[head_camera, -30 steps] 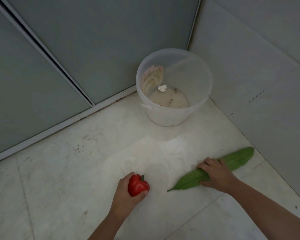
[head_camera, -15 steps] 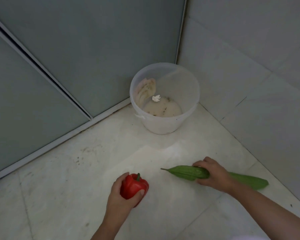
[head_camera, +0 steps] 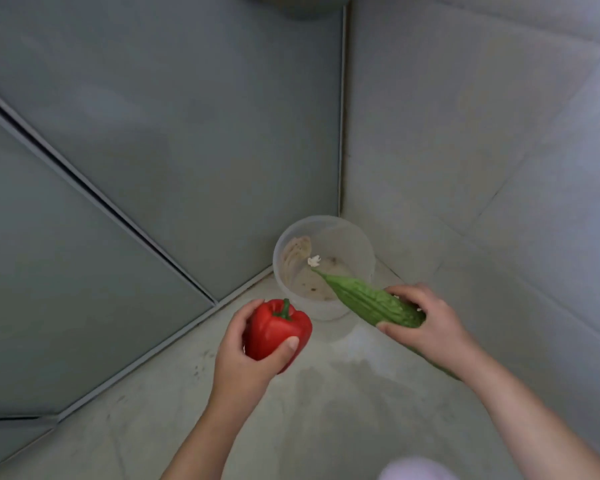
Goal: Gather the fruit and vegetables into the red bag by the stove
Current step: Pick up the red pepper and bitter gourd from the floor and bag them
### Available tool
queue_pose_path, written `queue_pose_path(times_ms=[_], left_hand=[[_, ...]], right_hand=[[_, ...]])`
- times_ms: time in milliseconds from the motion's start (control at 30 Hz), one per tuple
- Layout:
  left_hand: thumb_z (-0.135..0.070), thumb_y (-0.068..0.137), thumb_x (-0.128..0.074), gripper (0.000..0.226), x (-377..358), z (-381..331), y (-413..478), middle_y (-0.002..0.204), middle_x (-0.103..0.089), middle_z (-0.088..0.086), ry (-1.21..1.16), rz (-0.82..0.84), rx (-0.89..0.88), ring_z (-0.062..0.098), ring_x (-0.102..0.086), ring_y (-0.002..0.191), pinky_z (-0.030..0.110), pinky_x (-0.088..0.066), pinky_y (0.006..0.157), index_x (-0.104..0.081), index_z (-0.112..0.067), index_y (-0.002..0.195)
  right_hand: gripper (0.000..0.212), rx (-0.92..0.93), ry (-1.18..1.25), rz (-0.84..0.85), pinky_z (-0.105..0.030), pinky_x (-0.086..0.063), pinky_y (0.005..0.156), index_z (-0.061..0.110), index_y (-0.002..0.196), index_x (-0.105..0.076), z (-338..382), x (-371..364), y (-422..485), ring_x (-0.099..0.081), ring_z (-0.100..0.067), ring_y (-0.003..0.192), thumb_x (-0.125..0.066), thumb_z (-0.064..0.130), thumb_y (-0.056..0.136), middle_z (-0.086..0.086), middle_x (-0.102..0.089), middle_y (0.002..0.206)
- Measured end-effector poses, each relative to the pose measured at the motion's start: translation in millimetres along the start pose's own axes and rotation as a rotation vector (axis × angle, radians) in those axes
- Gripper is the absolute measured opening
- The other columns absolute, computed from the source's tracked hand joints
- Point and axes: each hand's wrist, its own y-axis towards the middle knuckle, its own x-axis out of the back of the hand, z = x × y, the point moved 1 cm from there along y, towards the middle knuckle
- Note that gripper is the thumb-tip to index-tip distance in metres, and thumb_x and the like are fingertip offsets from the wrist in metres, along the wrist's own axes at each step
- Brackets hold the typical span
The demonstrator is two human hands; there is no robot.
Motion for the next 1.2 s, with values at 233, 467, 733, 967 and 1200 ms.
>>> queue_pose_path(times_ms=[233, 467, 733, 967, 1200], left_hand=[[-0.049, 0.041, -0.072, 0.068, 29.8, -137.8, -21.7, 0.109, -0.058, -0.015, -0.042, -0.102, 0.012, -0.006, -0.060, 0.084, 0.014, -0.050, 0.069, -0.055, -0.038, 0.106], [-0.049, 0.043, -0.073, 0.073, 61.9, -260.6, -80.5, 0.111, -0.061, -0.009, -0.059, -0.137, 0.043, 0.001, -0.062, 0.087, 0.024, -0.053, 0.073, -0.054, -0.036, 0.112], [-0.049, 0.047, -0.074, 0.074, 94.5, -400.3, -140.9, 0.114, -0.061, -0.005, -0.130, -0.187, 0.008, 0.002, -0.062, 0.093, 0.022, -0.054, 0.072, -0.053, -0.035, 0.116], [-0.049, 0.045, -0.074, 0.066, 109.4, -498.4, -193.7, 0.108, -0.062, -0.008, -0.190, -0.297, -0.085, 0.002, -0.063, 0.090, 0.032, -0.055, 0.078, -0.053, -0.042, 0.108], [-0.046, 0.047, -0.076, 0.065, 124.3, -550.4, -242.8, 0.107, -0.064, -0.005, -0.276, -0.411, -0.146, 0.010, -0.065, 0.093, 0.048, -0.054, 0.080, -0.055, -0.042, 0.108]], right_hand=[[0.049, 0.044, 0.130, -0.159, -0.004, -0.035, 0.072, 0.047, 0.091, -0.053, 128.7, 72.9, -24.0, -0.051, 0.003, 0.087, -0.081, 0.018, 0.064, 0.006, -0.059, 0.094], [0.041, 0.027, 0.209, -0.150, -0.008, -0.039, 0.072, 0.035, 0.098, -0.061, 247.2, 134.4, -70.6, -0.054, -0.003, 0.087, -0.081, 0.022, 0.064, 0.007, -0.061, 0.097], [0.039, 0.119, 0.228, -0.169, -0.006, -0.038, 0.073, 0.030, 0.103, -0.061, 379.0, 222.4, -108.3, -0.053, -0.001, 0.088, -0.078, 0.023, 0.069, 0.009, -0.059, 0.096], [0.044, 0.277, 0.250, -0.203, -0.007, -0.040, 0.072, 0.044, 0.097, -0.056, 466.1, 288.4, -138.7, -0.054, -0.001, 0.083, -0.080, 0.023, 0.066, 0.009, -0.060, 0.095], [0.040, 0.454, 0.332, -0.126, -0.007, -0.042, 0.070, 0.043, 0.099, -0.057, 534.9, 324.5, -169.3, -0.056, -0.003, 0.083, -0.075, 0.031, 0.065, 0.002, -0.062, 0.096]])
